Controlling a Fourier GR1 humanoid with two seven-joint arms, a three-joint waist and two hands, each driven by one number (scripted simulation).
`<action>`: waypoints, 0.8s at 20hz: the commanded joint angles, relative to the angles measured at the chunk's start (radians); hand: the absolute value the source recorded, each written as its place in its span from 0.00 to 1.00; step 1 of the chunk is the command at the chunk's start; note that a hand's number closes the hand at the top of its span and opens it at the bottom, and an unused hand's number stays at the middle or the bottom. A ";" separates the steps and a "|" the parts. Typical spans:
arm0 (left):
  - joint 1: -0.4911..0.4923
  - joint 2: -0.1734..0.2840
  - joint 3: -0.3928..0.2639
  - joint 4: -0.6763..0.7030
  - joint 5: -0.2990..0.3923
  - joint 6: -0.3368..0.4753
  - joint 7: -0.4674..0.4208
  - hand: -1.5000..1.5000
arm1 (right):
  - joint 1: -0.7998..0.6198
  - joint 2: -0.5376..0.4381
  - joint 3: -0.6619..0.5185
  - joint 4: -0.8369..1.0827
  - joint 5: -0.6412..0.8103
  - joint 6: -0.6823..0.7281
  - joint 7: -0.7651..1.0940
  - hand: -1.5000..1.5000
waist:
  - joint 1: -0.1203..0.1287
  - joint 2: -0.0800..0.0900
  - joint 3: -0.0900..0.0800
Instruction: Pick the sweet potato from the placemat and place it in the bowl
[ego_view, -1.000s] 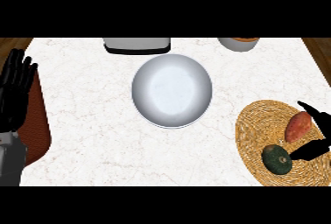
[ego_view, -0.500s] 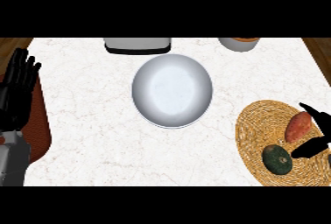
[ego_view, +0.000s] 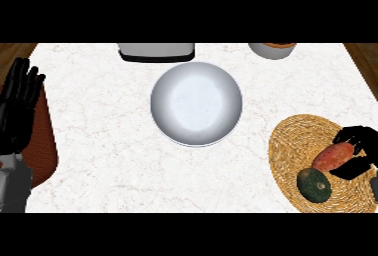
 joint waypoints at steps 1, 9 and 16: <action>-0.030 0.017 0.013 -0.011 0.020 -0.010 0.053 0.50 | -0.018 0.015 0.005 0.055 0.037 -0.079 -0.045 1.00 | 0.001 0.002 0.003; 0.063 0.017 0.044 -0.018 -0.004 0.014 0.000 0.50 | 0.433 0.117 0.044 -0.340 0.125 -0.131 0.226 1.00 | -0.086 -0.023 -0.004; 0.091 0.024 0.070 -0.022 -0.006 0.023 -0.020 0.50 | 0.738 0.168 0.072 -0.797 0.239 -0.192 0.391 1.00 | -0.107 -0.022 -0.009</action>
